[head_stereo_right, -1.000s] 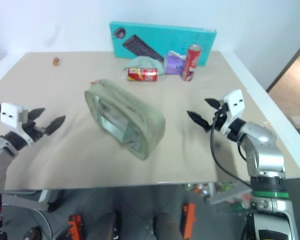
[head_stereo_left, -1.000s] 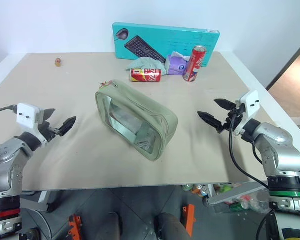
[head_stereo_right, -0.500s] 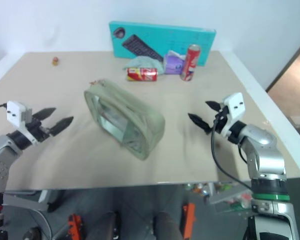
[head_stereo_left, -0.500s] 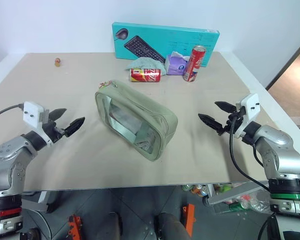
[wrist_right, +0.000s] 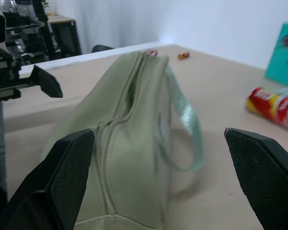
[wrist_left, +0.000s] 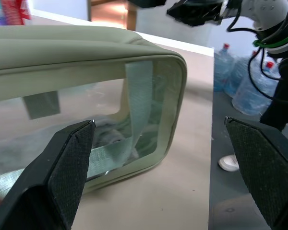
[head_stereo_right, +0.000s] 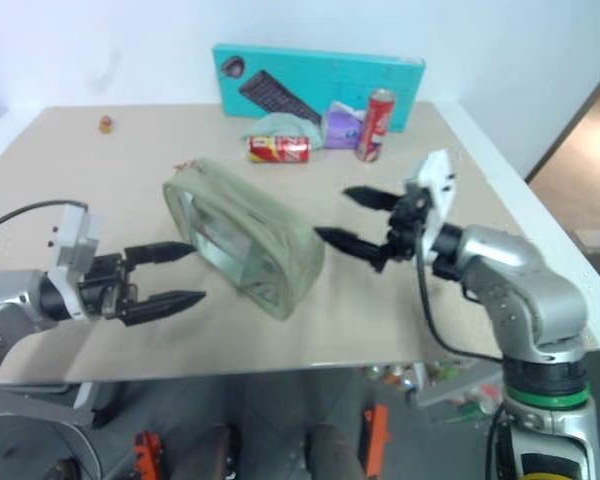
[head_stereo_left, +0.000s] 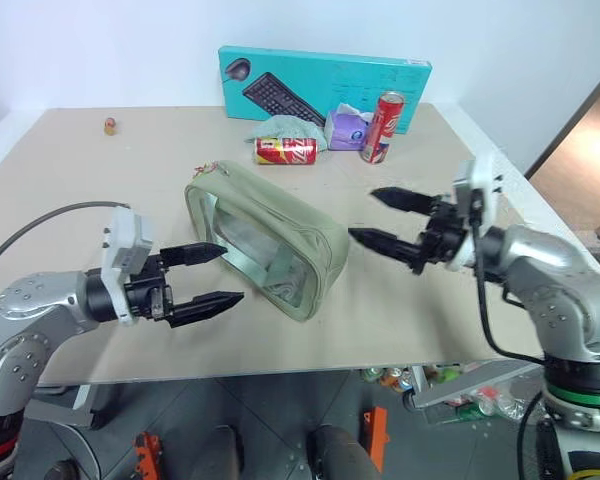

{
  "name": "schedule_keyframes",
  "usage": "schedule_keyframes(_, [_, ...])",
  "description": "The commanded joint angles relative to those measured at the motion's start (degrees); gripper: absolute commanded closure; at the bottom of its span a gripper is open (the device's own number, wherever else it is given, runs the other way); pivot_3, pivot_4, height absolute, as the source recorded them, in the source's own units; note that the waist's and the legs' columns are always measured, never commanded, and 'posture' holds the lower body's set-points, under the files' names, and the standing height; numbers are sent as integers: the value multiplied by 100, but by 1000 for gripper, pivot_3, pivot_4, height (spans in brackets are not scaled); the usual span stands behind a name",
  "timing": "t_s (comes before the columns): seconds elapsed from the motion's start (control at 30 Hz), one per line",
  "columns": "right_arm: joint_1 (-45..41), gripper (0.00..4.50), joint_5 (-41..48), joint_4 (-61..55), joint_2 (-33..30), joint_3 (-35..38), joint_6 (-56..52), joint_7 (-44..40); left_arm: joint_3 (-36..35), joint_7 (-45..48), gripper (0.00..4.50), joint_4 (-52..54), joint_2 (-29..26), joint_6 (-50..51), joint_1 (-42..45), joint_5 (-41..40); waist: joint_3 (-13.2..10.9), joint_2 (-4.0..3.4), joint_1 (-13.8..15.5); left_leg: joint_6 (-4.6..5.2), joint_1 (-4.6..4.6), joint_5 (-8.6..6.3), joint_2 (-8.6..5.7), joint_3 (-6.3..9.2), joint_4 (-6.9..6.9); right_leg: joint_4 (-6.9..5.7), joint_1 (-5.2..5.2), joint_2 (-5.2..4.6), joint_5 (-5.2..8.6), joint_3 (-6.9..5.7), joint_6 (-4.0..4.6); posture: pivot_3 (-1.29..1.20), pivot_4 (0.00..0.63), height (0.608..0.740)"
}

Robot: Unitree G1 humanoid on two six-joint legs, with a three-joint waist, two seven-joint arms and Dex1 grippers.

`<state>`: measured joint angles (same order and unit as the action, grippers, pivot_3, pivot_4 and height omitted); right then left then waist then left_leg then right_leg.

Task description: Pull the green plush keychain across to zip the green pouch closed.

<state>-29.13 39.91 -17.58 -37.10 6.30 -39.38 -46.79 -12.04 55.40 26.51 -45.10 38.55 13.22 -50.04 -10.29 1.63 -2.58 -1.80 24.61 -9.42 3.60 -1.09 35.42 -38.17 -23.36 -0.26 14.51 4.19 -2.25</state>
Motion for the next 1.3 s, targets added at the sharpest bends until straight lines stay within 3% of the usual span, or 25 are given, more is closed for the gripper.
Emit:
schedule_keyframes(0.03, [-40,0,-204,383,210,-76,229,78,137,17,32,-6,67,-152,225,102,1,1,-2,0,2,0,-1,0,1,2,0,0,-1,1,-2,0,150,740])
schedule_keyframes(0.3, [67,0,-381,690,351,-227,455,-178,228,-2,32,-89,164,-245,298,292,0,0,0,9,6,-6,0,1,-7,1,-7,5,-3,1,-19,0,150,740])
schedule_keyframes(0.4, [71,1254,-314,648,404,-230,402,-257,204,-50,0,-62,195,-248,245,317,0,0,-2,11,6,-8,1,1,-8,1,-8,6,-2,1,-18,0,150,740])
schedule_keyframes(0.43, [69,1387,-310,636,410,-237,392,-282,195,-59,0,-61,199,-247,239,319,0,0,-2,11,5,-8,1,1,-7,1,-7,6,-2,1,-18,0,150,740])
schedule_keyframes(0.47, [59,1867,-302,630,416,-247,381,-314,196,-68,0,-68,204,-251,242,332,0,0,-2,11,5,-8,1,1,-6,1,-7,5,-3,0,-18,0,150,740])
schedule_keyframes(0.5, [53,1867,-285,617,427,-259,362,-341,202,-73,0,-86,208,-261,247,350,0,0,-2,11,5,-8,1,1,-5,1,-6,5,-3,1,-19,0,150,740])
schedule_keyframes(0.57, [40,2837,-271,586,434,-294,344,-407,216,-82,0,-114,215,-276,264,384,0,0,-2,11,5,-8,1,1,-4,1,-6,4,-4,1,-20,0,150,740])
schedule_keyframes(0.73, [5,4455,-242,511,426,-371,314,-509,244,-126,0,-145,257,-287,308,445,0,0,-2,11,4,-8,1,1,-3,1,-6,5,-6,1,-19,0,150,740])
schedule_keyframes(1.07, [-438,4455,-471,835,-16,-458,516,-1084,253,-125,0,-161,319,-233,326,450,-2,-2,-2,11,5,-8,0,-2,-4,1,-8,4,-5,3,-20,0,150,740])
schedule_keyframes(1.3, [-1812,4455,-1731,3500,-520,-856,2287,-2304,377,-88,0,-233,340,-269,450,524,-4,0,-4,11,5,-8,-2,-4,-1,2,-6,2,0,2,-11,0,150,740])
